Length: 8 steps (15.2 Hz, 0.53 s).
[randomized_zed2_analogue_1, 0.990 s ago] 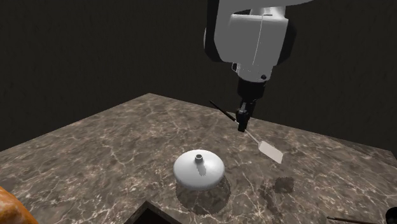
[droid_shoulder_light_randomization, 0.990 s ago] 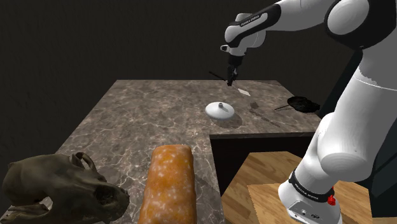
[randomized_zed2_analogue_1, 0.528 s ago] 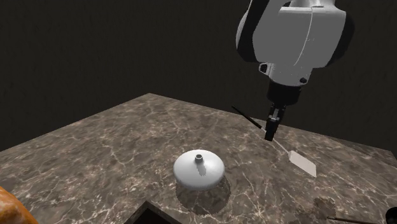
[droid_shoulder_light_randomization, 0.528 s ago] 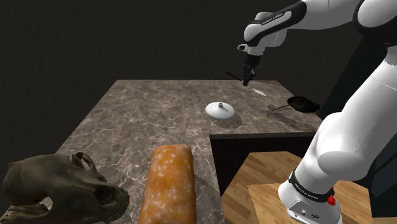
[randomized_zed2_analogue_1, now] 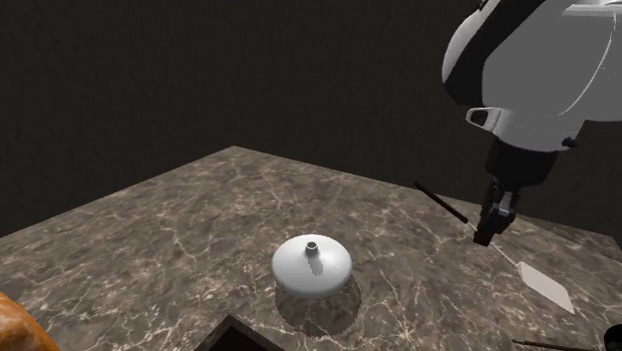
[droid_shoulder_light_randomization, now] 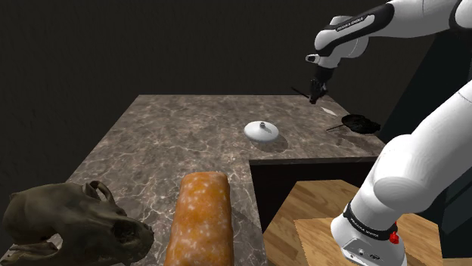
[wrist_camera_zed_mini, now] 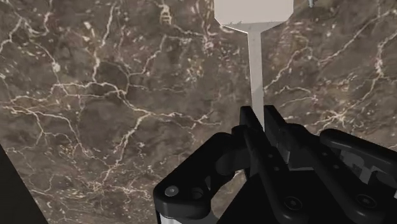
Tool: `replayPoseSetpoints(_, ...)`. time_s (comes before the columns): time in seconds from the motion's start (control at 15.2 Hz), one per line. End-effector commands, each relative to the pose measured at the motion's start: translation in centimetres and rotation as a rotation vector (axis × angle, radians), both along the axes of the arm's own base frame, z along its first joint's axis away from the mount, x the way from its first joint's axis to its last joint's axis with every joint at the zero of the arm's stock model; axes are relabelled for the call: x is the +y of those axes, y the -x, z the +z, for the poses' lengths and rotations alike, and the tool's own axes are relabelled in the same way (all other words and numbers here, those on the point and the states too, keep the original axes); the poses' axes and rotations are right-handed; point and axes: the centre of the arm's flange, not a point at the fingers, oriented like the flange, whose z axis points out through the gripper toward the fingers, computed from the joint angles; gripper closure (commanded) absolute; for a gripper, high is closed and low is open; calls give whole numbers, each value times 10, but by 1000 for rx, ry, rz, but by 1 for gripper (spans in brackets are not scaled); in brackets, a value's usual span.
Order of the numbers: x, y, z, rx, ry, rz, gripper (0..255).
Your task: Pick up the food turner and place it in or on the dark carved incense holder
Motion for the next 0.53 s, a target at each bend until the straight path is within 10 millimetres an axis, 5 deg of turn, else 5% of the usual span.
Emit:
replayPoseSetpoints(0.0, -14, 25, 3, 0, 0, 1, 255)
replayPoseSetpoints(0.46, -62, 104, 6, 0, 0, 1, 255)
